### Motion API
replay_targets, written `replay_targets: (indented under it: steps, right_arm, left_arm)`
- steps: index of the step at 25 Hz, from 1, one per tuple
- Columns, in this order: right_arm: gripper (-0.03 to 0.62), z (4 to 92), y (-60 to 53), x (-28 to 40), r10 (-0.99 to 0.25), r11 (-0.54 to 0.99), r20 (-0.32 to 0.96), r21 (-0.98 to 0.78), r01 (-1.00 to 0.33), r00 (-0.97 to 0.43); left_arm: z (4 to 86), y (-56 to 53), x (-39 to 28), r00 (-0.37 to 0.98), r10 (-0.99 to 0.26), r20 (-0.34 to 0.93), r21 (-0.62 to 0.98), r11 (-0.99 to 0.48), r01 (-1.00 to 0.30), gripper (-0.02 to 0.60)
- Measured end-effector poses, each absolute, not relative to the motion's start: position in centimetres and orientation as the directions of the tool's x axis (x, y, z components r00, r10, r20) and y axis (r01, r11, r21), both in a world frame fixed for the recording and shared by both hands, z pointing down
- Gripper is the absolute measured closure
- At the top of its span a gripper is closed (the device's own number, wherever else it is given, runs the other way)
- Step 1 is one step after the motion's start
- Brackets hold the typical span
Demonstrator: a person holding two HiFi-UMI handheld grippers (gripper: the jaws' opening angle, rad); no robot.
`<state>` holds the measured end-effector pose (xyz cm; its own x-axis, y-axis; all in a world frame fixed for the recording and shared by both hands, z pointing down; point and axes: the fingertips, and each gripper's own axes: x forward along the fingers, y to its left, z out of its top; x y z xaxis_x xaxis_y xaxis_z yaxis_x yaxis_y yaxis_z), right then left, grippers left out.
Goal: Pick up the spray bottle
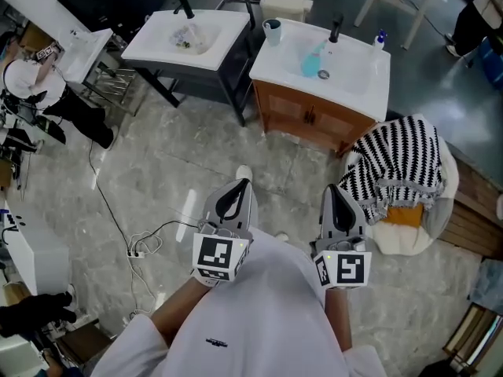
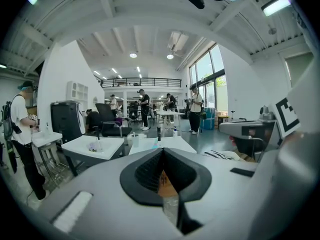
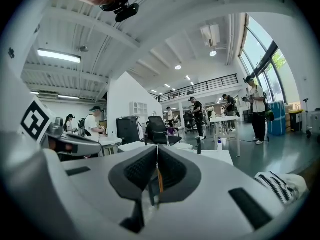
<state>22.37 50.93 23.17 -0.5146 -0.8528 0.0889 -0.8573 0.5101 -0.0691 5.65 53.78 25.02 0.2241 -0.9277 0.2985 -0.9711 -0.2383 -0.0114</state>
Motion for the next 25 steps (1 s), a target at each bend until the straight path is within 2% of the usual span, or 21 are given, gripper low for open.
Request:
replay_targets:
  steps: [6, 12, 19, 25]
  right_arm:
    - [0.588, 24.2, 44.8, 19.1, -0.858, 0.503, 0.096, -0.051, -0.863, -0.505]
    - [0.589, 25.7, 34.3, 14.1, -0.898, 0.416, 0.131, -0.054, -0.908, -0.419]
    - [0.589, 22.4, 20.5, 7.8, -0.948, 0.283, 0.13, -0.06, -0.957, -0.289]
    - [0.589, 22.2, 13.0, 5.1, -0.972, 0.198, 0.131, -0.007, -0.98, -0.198]
  left_arm:
    - [26.4, 47.0, 2.3, 0.237, -0.925, 0.296, 0.007, -0.246, -0.969, 0.577]
    - [28.1, 34.7, -2.9, 0.304, -0.897, 0.321, 0.028, -0.312, -0.95, 0.577]
    - [26.0, 19.7, -8.8, 0.451, -0.821, 0.35, 0.047, -0.465, -0.884, 0.577]
    - [26.0, 10.5, -10.9, 0.553, -0.755, 0.353, 0.07, -0.568, -0.82, 0.577]
